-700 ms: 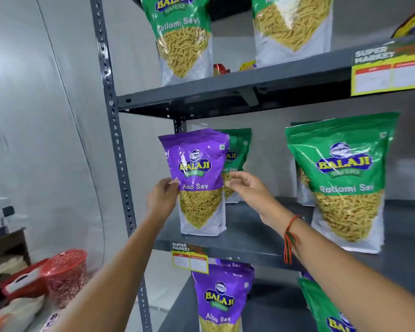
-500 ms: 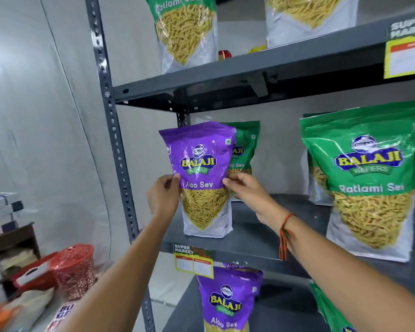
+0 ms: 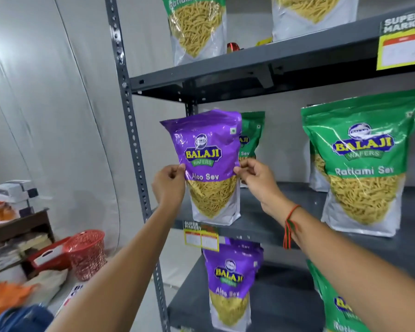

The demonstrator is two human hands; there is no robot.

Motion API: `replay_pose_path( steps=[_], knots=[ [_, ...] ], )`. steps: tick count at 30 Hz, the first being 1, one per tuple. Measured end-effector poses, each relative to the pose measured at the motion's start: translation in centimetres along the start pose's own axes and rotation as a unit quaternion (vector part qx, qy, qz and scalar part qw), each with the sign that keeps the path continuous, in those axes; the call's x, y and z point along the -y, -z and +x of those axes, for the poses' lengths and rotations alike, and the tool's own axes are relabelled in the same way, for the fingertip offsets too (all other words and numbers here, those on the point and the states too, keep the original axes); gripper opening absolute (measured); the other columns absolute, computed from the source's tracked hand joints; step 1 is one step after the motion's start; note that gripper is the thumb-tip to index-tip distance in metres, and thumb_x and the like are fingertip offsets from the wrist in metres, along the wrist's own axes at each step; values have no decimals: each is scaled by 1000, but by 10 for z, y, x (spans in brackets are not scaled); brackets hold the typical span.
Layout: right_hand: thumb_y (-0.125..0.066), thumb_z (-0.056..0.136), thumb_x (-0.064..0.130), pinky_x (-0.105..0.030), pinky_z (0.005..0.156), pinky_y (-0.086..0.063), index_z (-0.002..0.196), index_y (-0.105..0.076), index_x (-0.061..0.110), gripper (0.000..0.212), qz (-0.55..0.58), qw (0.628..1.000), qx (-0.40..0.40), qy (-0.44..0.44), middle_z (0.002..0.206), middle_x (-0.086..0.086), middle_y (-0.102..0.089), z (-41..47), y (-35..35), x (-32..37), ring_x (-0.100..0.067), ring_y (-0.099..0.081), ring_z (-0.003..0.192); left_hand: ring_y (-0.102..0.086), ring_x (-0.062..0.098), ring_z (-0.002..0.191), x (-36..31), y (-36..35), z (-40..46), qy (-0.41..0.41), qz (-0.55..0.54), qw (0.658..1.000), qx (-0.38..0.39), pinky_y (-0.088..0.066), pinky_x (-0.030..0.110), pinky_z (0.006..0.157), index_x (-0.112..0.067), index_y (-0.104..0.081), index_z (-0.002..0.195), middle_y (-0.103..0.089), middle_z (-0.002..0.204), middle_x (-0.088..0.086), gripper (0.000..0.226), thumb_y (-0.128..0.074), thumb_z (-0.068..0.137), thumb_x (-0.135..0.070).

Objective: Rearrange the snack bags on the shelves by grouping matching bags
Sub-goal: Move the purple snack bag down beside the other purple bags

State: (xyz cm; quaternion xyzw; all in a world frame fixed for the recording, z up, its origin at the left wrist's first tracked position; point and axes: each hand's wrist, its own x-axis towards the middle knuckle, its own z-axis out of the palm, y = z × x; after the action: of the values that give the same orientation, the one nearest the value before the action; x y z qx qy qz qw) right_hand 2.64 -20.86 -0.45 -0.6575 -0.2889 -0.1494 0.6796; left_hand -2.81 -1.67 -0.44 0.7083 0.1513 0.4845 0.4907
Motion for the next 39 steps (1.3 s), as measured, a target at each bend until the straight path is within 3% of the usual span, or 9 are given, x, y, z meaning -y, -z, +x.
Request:
replay_pose_path(
  steps=[3,9,12,18,21,25,29,34,39],
  knots=[
    [-58,87,5,-25,68,-43,74,-59,22,22,21,1000,8,14,72,-1,-59,-29,9,21,-10,-52,68,-65,17,76,-13,18,-26,-23,-8,1000,3,-42,27,71,-14,-74,81,-76,81,4,28,-61,91,-36],
    [-60,87,9,-36,77,-47,82,-60,17,9,35,999,29,-9,82,-9,-60,-101,28,43,-21,-53,80,-63,11,65,-21,55,-93,-13,-43,999,19,-53,34,75,-19,-73,80,-75,75,1,20,-63,88,-34],
    [-61,86,9,-24,73,-49,84,-61,14,6,28,998,39,-36,84,-10,-62,-138,40,41,-17,-55,79,-69,17,66,-7,67,-128,7,-35,998,43,-57,35,73,-17,-73,80,-75,74,-1,29,-62,84,-43],
    [-60,87,9,-13,58,-43,80,-61,15,9,-6,989,36,-140,73,-2,-64,-206,67,-10,-5,-54,65,-60,-8,60,36,71,-209,13,3,995,96,-41,7,59,-15,-73,82,-66,67,-13,15,-66,91,-26],
    [-61,87,10,-14,59,-46,79,-62,16,10,-38,983,19,-180,73,2,-68,-225,79,-48,-4,-58,65,-58,-16,59,69,59,-240,37,32,991,127,-40,5,56,-23,-71,76,-64,63,-16,14,-67,90,-23],
    [-61,87,13,-3,52,-41,83,-64,7,8,-114,970,-10,-213,80,-4,-70,-230,92,-102,-8,-59,70,-63,-6,59,120,29,-267,78,68,981,162,-45,23,58,-20,-76,76,-73,66,-6,17,-68,88,-28],
    [-60,88,12,-10,53,-42,79,-63,13,9,-173,957,-10,-232,73,2,-65,-220,104,-152,-9,-57,68,-72,15,71,154,-9,-282,120,87,975,165,-54,29,64,-17,-79,87,-78,74,2,21,-67,87,-35],
    [-55,89,10,-24,56,-42,73,-58,21,20,-215,944,-23,-248,72,0,-66,-207,107,-204,-14,-60,70,-66,5,68,181,-46,-288,156,107,969,156,-39,7,54,-18,-80,92,-79,81,1,20,-67,89,-32],
    [-47,92,7,-16,55,-39,88,-60,15,15,-207,942,-38,-260,83,3,-65,-206,100,-234,-9,-61,75,-71,14,77,199,-65,-290,165,109,971,138,-39,3,55,-13,-79,100,-80,91,5,23,-67,89,-30]
  ],
)
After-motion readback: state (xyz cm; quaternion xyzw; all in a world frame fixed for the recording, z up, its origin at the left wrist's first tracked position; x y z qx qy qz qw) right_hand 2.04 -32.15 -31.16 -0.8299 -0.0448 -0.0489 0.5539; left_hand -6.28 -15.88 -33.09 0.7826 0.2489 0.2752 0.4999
